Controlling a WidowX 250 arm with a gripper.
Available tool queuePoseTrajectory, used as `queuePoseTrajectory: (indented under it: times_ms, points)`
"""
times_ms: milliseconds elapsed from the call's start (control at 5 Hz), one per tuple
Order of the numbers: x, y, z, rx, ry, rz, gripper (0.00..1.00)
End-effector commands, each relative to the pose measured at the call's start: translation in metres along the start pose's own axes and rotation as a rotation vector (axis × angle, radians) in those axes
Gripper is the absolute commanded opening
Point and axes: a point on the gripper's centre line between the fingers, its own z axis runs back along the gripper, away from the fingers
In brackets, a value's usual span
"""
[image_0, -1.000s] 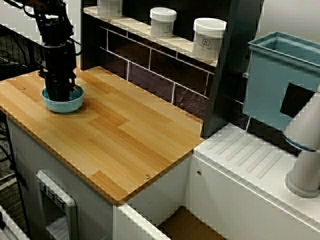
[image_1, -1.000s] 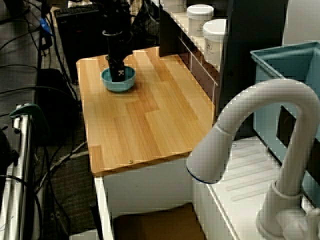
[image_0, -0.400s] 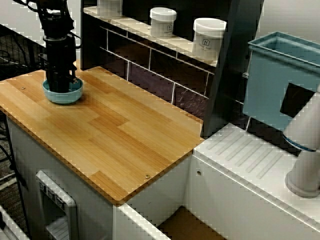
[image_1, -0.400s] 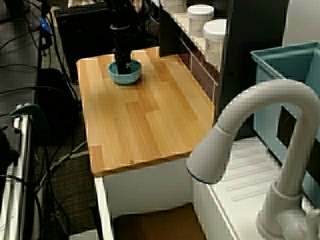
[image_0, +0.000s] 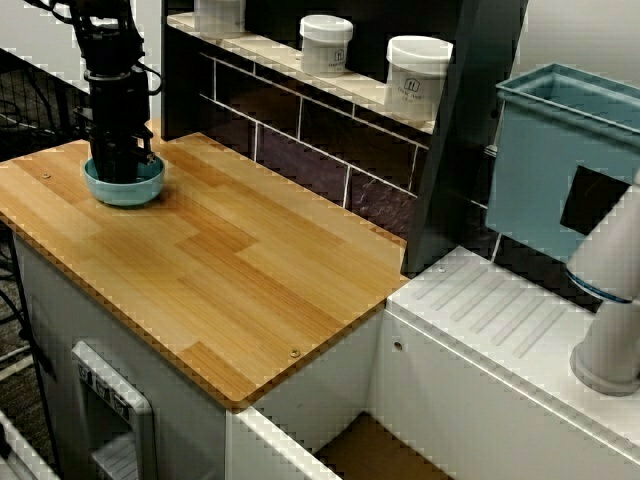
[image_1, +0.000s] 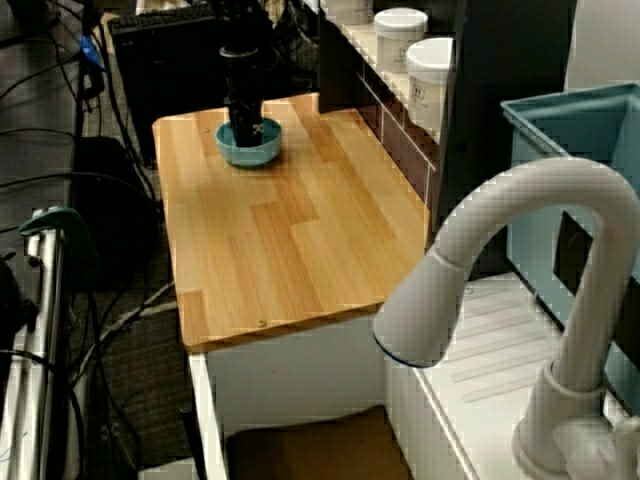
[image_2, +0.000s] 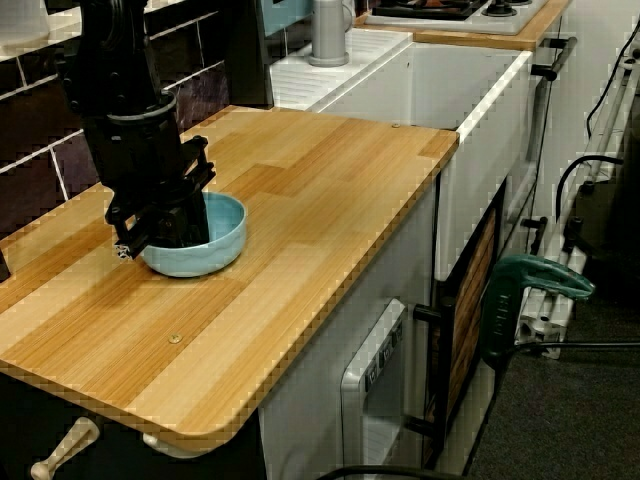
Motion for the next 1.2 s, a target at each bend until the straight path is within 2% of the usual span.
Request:
queuePoseTrajectory:
  times_ms: [0, 600, 800, 1000]
  points:
    - [0.012, -0.016, 0.002, 0.014, -0.026, 0.01, 0.0]
    - [0.032, -0.03, 0.0, 0.015, -0.019, 0.026, 0.0]
    - [0.035, -0.031, 0.0, 0.011, -0.012, 0.03, 0.0]
    - [0.027, -0.028, 0.001, 0.01, -0.012, 0.028, 0.0]
